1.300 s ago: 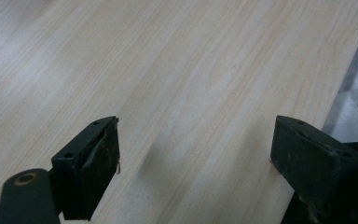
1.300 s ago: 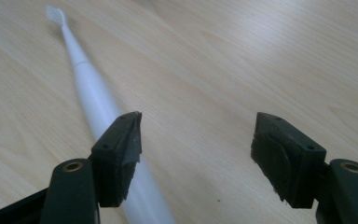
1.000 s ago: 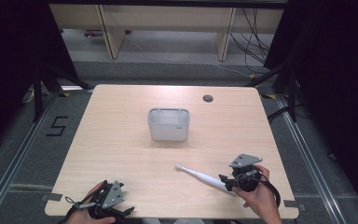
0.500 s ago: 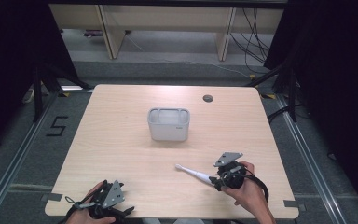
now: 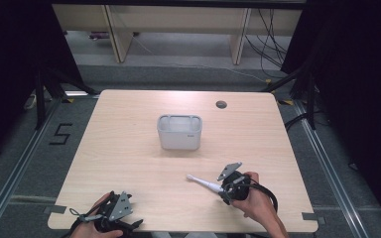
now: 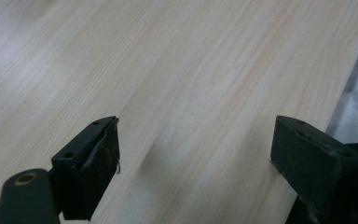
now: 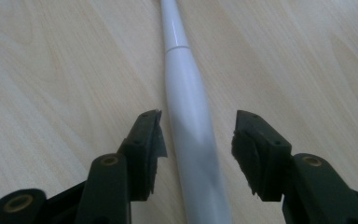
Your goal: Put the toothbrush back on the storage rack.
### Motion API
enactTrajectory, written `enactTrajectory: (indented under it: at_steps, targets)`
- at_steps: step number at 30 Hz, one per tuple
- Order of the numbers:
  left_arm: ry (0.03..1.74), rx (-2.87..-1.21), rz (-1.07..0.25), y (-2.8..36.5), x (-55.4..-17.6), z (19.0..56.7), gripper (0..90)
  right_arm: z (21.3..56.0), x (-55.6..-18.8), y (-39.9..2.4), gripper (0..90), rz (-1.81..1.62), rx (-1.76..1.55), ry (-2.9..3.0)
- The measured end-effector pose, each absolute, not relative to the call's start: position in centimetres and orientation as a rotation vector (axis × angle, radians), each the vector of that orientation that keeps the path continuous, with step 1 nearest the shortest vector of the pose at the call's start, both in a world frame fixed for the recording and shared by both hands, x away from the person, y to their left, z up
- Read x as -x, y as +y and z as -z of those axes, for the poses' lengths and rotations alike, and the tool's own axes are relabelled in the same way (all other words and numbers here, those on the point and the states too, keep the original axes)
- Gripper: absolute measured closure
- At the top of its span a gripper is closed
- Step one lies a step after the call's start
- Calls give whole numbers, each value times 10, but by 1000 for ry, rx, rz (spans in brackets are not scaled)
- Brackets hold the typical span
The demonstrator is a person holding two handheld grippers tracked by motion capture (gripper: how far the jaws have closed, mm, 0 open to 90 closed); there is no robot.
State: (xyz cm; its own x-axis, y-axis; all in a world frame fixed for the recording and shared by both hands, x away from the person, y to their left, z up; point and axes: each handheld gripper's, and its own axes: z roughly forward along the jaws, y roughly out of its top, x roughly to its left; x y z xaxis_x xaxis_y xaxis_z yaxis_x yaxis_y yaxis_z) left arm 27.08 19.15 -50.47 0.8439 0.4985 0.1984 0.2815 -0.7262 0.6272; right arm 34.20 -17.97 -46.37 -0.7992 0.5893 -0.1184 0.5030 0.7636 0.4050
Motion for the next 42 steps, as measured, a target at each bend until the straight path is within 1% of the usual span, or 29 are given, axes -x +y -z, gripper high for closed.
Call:
enactTrajectory:
  at_steps: [11, 28, 42]
  targets:
    - [569, -2416, -476, 191, -271, 505, 153, 470, -353, -175, 596, -421, -849, 2782]
    - [564, -2421, -476, 191, -271, 505, 153, 471, -370, -166, 654, -257, -839, 2917]
    - [564, -2420, -473, 191, -271, 505, 152, 473, -378, -157, 660, -134, -810, 2958]
